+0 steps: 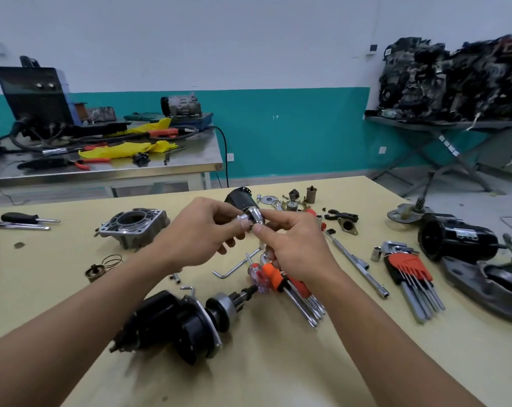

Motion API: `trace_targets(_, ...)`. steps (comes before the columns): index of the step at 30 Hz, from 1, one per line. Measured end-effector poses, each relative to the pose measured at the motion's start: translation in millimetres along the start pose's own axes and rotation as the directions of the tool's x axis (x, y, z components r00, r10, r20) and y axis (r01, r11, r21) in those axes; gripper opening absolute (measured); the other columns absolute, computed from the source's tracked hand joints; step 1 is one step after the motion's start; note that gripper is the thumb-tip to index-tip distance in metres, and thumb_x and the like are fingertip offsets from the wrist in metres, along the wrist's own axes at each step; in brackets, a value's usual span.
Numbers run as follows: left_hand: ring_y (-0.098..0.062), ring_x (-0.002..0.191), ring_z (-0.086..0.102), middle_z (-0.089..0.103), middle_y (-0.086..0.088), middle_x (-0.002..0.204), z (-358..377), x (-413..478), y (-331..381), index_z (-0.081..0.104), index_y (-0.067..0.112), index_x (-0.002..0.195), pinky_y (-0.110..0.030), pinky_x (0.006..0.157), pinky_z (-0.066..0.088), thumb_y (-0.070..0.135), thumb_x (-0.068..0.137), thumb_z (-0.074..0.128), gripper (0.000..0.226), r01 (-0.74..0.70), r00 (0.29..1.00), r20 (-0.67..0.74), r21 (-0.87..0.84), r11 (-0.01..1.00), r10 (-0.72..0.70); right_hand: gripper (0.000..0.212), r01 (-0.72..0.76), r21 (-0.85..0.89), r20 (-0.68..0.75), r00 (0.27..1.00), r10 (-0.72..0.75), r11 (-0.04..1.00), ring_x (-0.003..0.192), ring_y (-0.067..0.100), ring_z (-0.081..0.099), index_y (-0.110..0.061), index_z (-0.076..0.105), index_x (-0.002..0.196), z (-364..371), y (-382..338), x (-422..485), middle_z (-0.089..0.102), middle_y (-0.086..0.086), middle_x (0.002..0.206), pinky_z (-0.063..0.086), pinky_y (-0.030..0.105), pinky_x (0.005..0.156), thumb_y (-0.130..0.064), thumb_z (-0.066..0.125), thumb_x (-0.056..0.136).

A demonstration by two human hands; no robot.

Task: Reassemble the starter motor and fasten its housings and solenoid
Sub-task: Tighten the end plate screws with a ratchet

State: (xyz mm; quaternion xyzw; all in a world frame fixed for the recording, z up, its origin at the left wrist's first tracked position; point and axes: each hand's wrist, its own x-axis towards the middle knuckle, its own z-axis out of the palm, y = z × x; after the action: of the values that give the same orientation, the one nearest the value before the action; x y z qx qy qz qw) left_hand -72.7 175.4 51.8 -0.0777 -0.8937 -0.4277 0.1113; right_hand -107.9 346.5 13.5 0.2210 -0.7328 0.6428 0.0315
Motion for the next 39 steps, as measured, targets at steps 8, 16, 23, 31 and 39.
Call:
trace_targets(8,-0.023,0.087,0.064,0.071,-0.002,0.101,16.0,53.8,-7.6,0.073,0.025,0.112,-0.032,0.067,0.051,0.028,0.097,0.057,0.022,-0.126,0.979,0.194,0.81,0.572,-0.059,0.024,-0.038,-0.13,-0.493,0.869,-0.031,0.991,0.053,-0.006,0.056,-0.024,0.073,0.116,-65.7,23.8,23.4,0.066,-0.023,0.058,0.049,0.017,0.056,-0.02,0.068,0.093)
trace_targets(16,-0.024,0.08,0.065,0.067,0.0,0.087,34.2,90.3,-30.2,0.072,0.02,0.108,-0.034,0.068,0.055,0.023,0.088,0.069,0.02,-0.269,0.875,0.379,0.898,0.348,-0.302,0.034,-0.048,-0.199,-0.464,0.884,-0.051,0.979,0.049,-0.009,0.054,-0.018,0.069,0.125,-66.5,37.1,25.7,0.061,-0.018,0.053,0.045,0.005,0.047,-0.019,0.069,0.091)
trace_targets(23,-0.016,0.075,0.06,0.067,0.002,0.095,30.7,113.9,-19.5,0.071,0.021,0.115,-0.021,0.059,0.047,0.037,0.081,0.079,0.039,-0.249,0.875,0.413,0.832,0.496,-0.252,0.03,-0.04,-0.233,-0.457,0.887,-0.073,0.972,0.052,-0.012,0.055,-0.016,0.071,0.121,-66.0,42.6,27.2,0.059,-0.038,0.058,0.04,0.004,0.046,-0.02,0.069,0.092)
trace_targets(31,-0.021,0.089,0.057,0.059,0.002,0.096,67.7,150.9,1.1,0.069,0.021,0.119,-0.032,0.074,0.048,0.026,0.092,0.069,0.028,-0.307,0.921,0.387,0.801,0.514,-0.054,0.032,-0.022,-0.274,-0.436,0.894,-0.103,0.962,0.066,-0.017,0.058,-0.018,0.071,0.123,-62.7,46.1,27.5,0.054,-0.05,0.064,0.045,0.004,0.054,-0.022,0.07,0.091)
trace_targets(39,-0.019,0.066,0.058,0.062,-0.001,0.087,85.3,149.7,-14.3,0.071,0.015,0.111,-0.03,0.054,0.049,0.027,0.089,0.071,0.024,-0.378,0.896,0.432,0.863,0.335,-0.102,0.03,-0.023,-0.265,-0.448,0.888,-0.102,0.964,0.065,-0.005,0.062,-0.022,0.072,0.119,-60.4,47.1,27.9,0.066,-0.023,0.066,0.048,0.012,0.059,-0.022,0.068,0.089)
